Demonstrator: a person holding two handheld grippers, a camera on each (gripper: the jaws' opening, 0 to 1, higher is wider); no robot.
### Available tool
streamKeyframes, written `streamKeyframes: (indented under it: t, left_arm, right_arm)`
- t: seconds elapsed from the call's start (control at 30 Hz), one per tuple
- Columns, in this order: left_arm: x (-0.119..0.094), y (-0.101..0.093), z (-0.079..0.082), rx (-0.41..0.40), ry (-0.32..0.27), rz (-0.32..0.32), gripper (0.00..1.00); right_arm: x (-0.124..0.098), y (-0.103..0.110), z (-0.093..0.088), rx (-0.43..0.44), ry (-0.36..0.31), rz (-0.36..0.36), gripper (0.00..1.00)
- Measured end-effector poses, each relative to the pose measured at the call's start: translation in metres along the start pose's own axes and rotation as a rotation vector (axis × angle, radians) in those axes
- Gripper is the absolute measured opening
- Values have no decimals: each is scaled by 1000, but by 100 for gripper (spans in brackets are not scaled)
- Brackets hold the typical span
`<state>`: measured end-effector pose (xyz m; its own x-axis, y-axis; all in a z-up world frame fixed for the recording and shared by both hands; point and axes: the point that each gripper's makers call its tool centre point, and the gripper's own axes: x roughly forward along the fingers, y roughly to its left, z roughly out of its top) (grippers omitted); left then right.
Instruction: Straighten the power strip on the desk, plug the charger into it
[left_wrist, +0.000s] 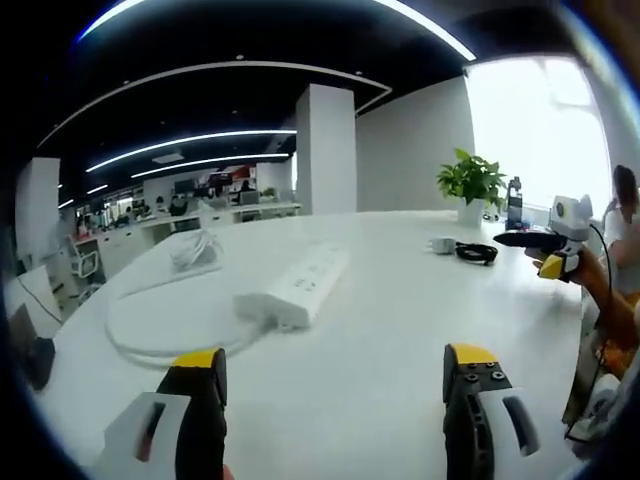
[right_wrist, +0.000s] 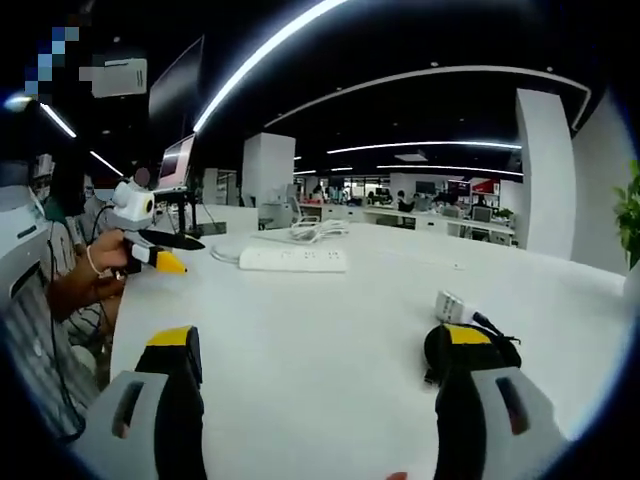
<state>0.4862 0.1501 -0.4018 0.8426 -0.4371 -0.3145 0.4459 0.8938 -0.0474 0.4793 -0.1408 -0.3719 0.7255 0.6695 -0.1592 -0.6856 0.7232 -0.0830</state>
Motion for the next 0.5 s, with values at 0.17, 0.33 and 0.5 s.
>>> streamKeyframes:
  t: [0.17,0.33,0.5]
  left_arm:
    - [4,-1,2,0,-2,-6,90]
    - [7,-3,2,-5,-6,-11,90]
    - [11,-6,3,-17,-9,-11,89]
  right_arm:
    - [7,0,3,-4,-3,17,97]
    - [12,-1,3,-5,-1,17,96]
    - [13,0,1,-4,2,19,96]
